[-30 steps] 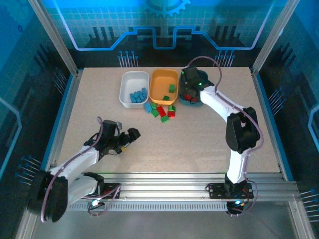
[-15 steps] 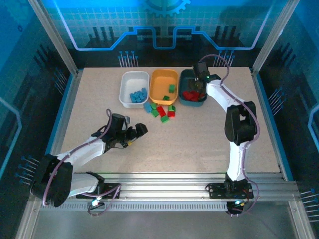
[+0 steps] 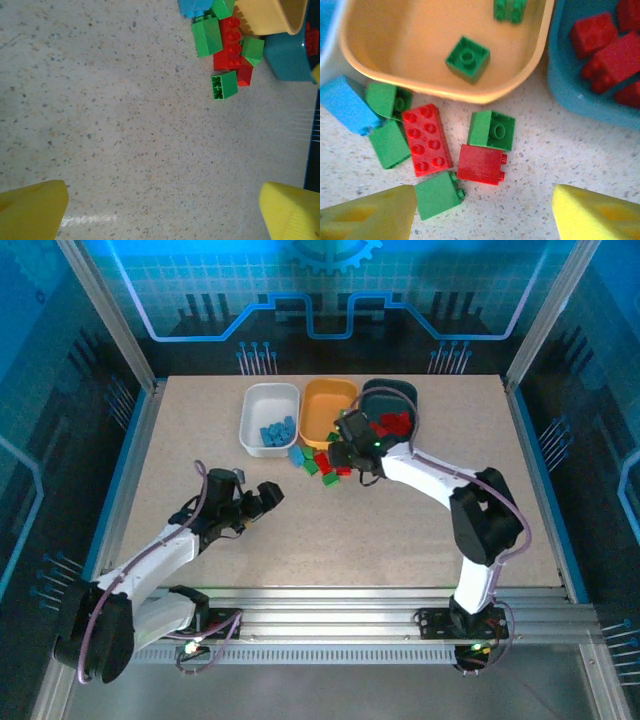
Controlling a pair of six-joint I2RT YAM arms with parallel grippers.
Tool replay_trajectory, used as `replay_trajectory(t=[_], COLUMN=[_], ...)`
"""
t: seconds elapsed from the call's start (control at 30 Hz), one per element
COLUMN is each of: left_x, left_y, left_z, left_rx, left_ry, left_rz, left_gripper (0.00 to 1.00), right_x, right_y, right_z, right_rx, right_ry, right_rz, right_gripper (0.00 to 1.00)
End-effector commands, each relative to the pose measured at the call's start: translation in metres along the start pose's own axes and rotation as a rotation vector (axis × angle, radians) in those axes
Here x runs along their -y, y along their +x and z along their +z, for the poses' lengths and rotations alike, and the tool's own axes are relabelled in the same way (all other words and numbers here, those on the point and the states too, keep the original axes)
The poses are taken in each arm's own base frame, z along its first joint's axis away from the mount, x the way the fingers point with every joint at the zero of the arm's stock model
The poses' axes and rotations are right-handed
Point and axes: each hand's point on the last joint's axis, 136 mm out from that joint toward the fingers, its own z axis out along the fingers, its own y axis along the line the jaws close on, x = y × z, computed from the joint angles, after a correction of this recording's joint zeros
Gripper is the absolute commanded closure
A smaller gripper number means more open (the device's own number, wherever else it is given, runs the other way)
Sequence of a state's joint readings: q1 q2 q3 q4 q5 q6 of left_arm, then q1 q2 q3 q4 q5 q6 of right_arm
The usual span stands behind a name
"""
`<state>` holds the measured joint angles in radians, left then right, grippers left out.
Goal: Sort the legos into containers by color
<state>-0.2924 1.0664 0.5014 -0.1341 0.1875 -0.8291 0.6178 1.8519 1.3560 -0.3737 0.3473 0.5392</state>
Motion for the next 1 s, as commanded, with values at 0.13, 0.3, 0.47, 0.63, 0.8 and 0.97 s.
replay_trajectory(t=[0.13,0.3,0.47,0.63,0.8,0.97], left_x=[-0.02,-0.025,-0.027,-0.027,-0.03,-0.03], left_y=[0.01,0.009,0.008,0.009,0.01,0.01], left_z=[-0.009,-0.016,-0.016,-0.014,-0.012,-0.01], left_rx=[-0.007,0.006,0.014,0.005,0.003,0.001], left_ry=[-0.048,-0.053,-0.048,-0.047,-0.05,-0.045], left_rz=[0.011,0.017,0.015,0.016,0.014,0.01], left_gripper=[0.01,0.01,0.01,0.01,0.01,0.01], right_x=[-0.006,0.002,0.005,0.002,0.0,0.007], right_y=[0.01,0.018,0.024,0.029,0.038,0.047], right_z=[0.039,0.054,0.068,0.076,0.079,0.075], right_rx=[-0.058,-0.079,-0.098,-0.109,-0.127,-0.137], right_ry=[0.104,0.183,0.203,0.178,0.139,0.119], right_rz=[0.083,0.085,0.089,0.077,0.084,0.1], right_gripper=[0.27,0.28,0.29,0.3,0.31,0.32])
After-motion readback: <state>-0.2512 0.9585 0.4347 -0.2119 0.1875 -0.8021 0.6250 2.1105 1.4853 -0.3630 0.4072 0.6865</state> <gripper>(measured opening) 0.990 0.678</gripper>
